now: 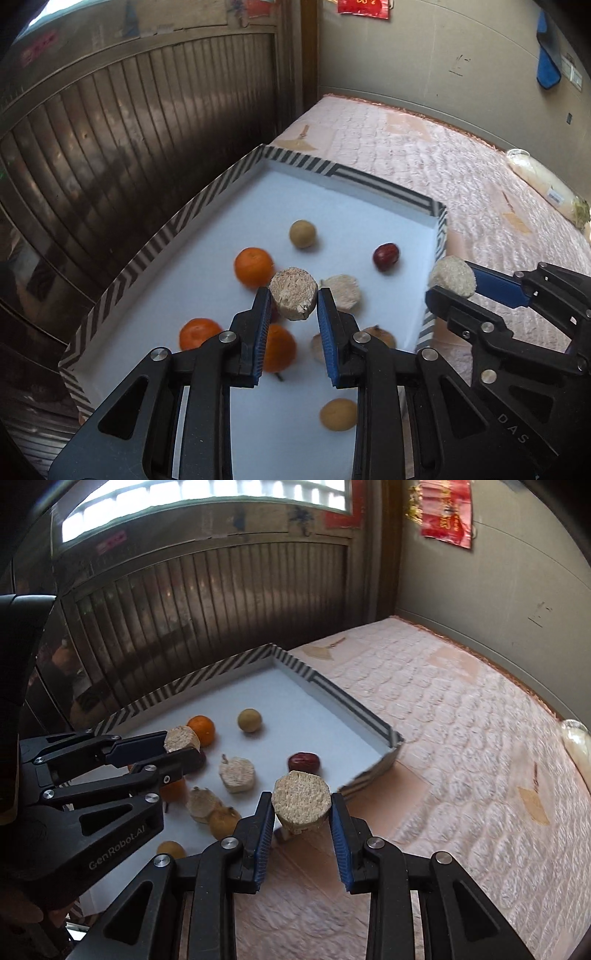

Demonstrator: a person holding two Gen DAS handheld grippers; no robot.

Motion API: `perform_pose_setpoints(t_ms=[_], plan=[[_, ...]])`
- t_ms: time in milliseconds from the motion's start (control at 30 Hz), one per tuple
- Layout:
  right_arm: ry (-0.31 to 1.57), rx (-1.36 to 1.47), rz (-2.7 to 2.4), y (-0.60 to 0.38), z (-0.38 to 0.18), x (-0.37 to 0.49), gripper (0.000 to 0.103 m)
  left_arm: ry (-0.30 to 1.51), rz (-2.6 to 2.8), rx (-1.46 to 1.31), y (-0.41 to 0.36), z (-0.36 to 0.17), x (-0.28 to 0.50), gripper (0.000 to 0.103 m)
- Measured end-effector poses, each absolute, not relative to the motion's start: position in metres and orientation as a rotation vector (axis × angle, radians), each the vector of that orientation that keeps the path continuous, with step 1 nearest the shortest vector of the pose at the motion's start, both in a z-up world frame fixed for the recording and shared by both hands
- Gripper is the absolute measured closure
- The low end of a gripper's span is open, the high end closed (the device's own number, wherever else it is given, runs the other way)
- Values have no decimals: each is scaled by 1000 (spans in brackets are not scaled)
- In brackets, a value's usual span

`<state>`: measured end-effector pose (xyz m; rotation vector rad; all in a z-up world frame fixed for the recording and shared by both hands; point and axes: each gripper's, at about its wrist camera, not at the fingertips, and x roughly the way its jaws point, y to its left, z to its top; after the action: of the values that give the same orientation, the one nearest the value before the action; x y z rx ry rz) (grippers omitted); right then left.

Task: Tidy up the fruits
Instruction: 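Carry the root piece and tan cube over the white tray, then open both grippers to release the root piece and cube into the tray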

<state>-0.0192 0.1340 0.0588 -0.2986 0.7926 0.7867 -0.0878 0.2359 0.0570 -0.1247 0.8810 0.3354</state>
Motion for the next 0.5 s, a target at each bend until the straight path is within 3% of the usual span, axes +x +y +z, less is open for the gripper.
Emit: perform_pose_setpoints(t_ms=[500], plan=[[832,-369,854,185,39,-13,74,913,358,-196,261,44,-91,78]])
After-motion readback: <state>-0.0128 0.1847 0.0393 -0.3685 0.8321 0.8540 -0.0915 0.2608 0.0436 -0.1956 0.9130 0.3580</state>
